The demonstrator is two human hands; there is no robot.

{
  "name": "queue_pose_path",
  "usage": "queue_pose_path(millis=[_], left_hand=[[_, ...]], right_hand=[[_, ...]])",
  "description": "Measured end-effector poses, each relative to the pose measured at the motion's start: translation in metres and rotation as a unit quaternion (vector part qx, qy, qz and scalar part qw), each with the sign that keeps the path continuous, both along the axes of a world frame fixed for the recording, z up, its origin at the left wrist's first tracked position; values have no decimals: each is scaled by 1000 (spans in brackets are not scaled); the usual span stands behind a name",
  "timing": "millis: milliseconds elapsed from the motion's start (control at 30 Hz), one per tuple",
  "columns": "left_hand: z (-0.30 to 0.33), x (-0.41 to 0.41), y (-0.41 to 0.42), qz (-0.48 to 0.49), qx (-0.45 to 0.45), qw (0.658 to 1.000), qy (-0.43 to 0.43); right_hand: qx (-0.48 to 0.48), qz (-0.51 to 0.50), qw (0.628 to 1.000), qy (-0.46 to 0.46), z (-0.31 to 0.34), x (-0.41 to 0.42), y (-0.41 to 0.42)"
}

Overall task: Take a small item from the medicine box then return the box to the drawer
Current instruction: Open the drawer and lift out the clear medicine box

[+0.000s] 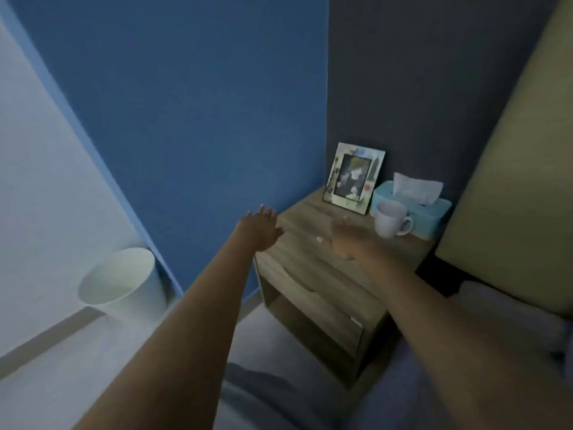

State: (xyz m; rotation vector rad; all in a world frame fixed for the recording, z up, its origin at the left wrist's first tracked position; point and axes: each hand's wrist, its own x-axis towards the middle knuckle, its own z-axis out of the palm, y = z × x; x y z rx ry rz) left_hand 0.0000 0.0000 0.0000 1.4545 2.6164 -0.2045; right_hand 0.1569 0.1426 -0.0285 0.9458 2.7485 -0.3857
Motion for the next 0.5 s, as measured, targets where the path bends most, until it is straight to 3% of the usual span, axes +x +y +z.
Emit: queue_pose_path(millis=[233, 500], left_hand=[[-107, -25, 17, 5, -30, 997, -76], [-208, -19, -1, 126, 137, 962, -202]], right_hand=[[-10, -26, 999, -35, -112, -18, 21], [52, -36, 995, 76, -178, -14, 28]])
